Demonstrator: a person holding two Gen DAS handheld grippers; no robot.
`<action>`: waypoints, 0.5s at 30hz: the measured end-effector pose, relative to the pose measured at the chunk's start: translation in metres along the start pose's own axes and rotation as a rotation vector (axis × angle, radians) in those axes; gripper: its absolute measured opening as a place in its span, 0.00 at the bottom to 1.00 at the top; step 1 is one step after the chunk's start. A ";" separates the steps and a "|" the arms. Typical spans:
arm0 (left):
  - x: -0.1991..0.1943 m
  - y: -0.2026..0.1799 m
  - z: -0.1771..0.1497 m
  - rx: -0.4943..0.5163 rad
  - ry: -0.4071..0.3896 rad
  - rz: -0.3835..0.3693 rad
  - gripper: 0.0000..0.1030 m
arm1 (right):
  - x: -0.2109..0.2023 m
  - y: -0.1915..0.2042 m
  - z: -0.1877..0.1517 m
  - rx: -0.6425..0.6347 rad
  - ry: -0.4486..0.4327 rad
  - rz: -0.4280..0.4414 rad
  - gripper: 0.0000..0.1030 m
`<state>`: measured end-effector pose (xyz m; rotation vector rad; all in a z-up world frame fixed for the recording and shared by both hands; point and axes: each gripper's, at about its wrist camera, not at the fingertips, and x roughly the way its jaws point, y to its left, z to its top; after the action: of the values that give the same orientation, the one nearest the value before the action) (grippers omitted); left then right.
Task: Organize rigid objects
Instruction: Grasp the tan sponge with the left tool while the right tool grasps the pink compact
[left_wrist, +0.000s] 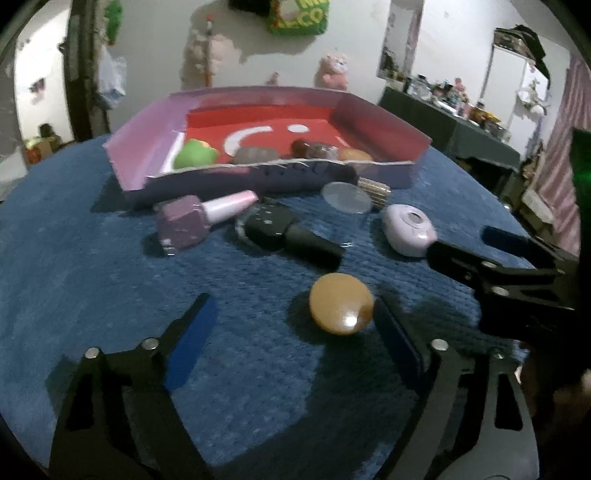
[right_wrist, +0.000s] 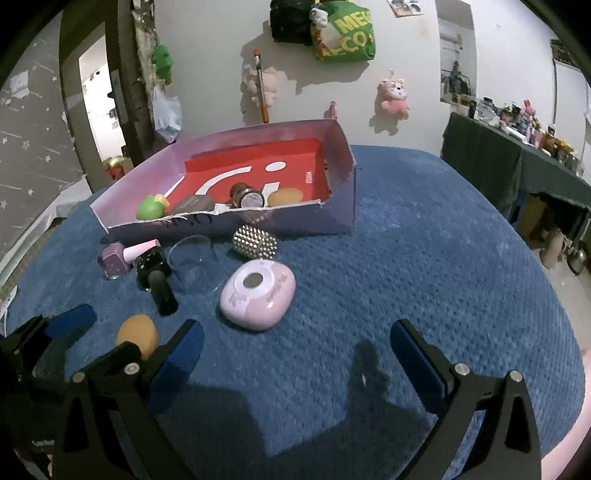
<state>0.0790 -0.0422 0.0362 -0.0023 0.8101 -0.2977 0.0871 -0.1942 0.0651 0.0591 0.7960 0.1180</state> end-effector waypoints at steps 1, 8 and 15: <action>0.001 -0.001 0.002 0.003 0.009 -0.014 0.77 | 0.003 0.001 0.003 -0.009 0.008 0.001 1.00; 0.010 -0.008 0.008 0.042 0.047 -0.038 0.54 | 0.022 0.006 0.018 -0.045 0.059 0.019 0.94; 0.011 -0.011 0.010 0.068 0.056 -0.070 0.36 | 0.039 0.008 0.023 -0.050 0.129 0.053 0.77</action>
<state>0.0902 -0.0563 0.0364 0.0420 0.8561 -0.3930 0.1301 -0.1816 0.0543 0.0251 0.9197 0.1931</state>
